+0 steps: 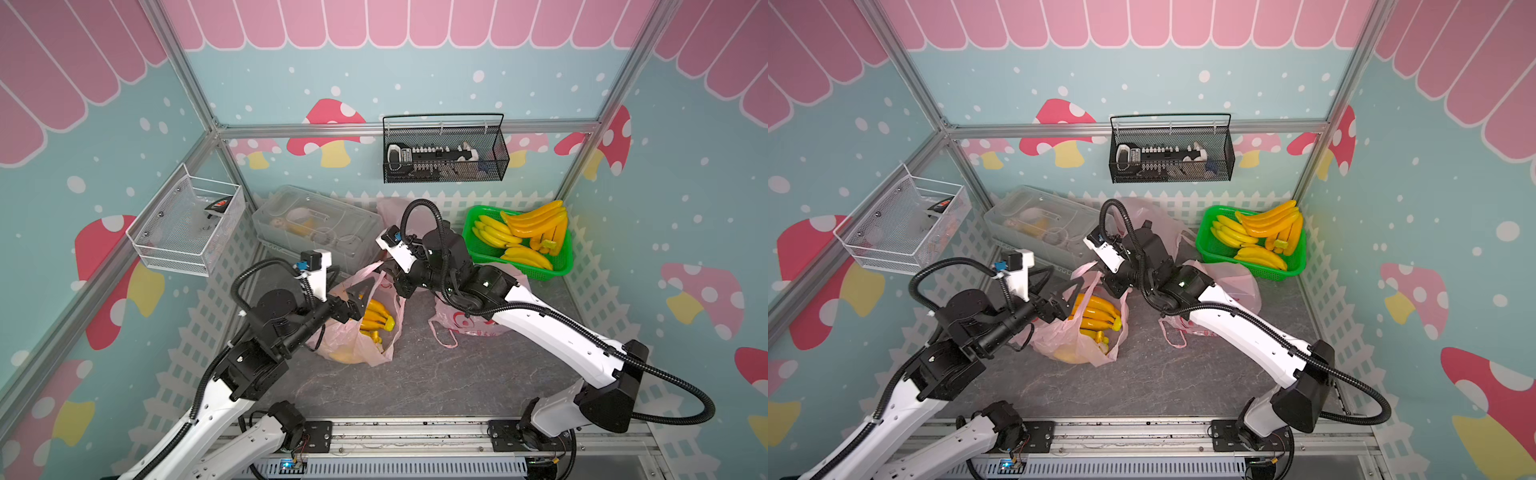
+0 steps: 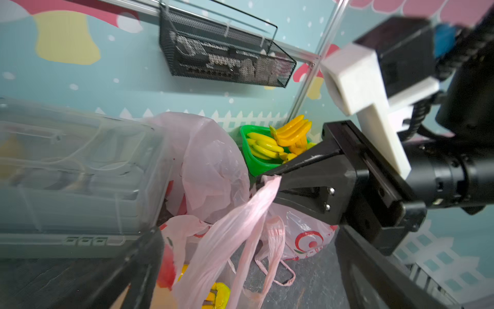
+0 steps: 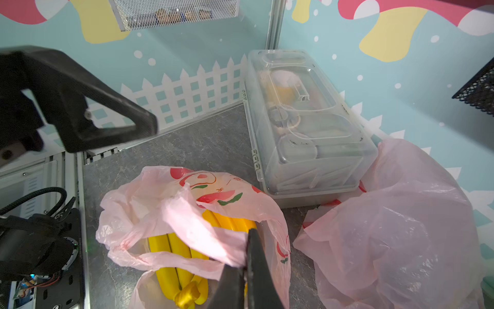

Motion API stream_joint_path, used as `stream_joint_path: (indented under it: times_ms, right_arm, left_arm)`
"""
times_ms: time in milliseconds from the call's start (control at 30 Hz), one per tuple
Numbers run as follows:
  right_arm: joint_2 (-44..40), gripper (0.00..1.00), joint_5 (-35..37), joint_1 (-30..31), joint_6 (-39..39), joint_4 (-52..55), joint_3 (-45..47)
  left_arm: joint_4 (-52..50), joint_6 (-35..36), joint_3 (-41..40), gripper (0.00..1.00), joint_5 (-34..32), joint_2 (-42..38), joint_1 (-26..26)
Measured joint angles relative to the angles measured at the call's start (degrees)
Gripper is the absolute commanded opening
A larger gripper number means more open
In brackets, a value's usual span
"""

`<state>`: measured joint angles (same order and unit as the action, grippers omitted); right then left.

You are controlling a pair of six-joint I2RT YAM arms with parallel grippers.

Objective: Place the banana into a plastic bag & tie a knot
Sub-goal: Adjust the plastic bag at the center of the board.

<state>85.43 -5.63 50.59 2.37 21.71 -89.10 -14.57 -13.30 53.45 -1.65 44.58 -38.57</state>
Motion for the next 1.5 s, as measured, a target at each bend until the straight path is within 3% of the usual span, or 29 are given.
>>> stream_joint_path:
  times_ms: [167, 467, 733, 933, 1067, 1167, 1267, 1500]
  right_arm:
    - [-2.6, 0.00, -1.3, 0.0, 0.1, 0.2, 0.0]
    - [-7.8, 0.00, -3.7, 0.0, 1.2, -0.2, 0.2]
    - [-7.3, 0.00, -3.8, 0.0, 4.1, -0.2, 0.2]
    - [-6.0, 0.01, -1.2, 0.0, 6.3, 0.3, 0.2]
    - [-5.7, 0.24, -0.8, 0.1, 6.4, 1.2, 0.4]
    - [-7.3, 0.43, -0.1, -0.2, 5.3, 0.7, 2.3]
    - [-10.6, 0.55, 1.0, -0.9, 3.4, 1.2, 6.1]
    - [-13.0, 0.62, 2.8, -6.2, 2.9, 2.7, 13.9]
  left_arm:
    - [1.8, 4.7, -0.3, 0.82, -1.0, 5.9, -2.1]
    - [7.4, 9.3, -4.1, 0.70, -3.8, 7.5, -3.6]
    - [10.9, 10.2, -4.9, 0.24, -3.0, 11.4, -5.0]
    - [14.3, 7.0, -10.0, 0.08, -4.4, 10.3, -4.9]
    - [15.6, 3.3, -13.1, 0.03, -4.8, 8.1, -3.1]
    - [15.5, -0.1, -15.5, 0.00, -4.4, 5.6, 1.0]
    - [15.6, -3.1, -17.7, 0.00, -3.3, 3.1, 5.5]
    - [16.0, -6.1, -18.3, 0.00, 0.6, 2.1, 7.3]
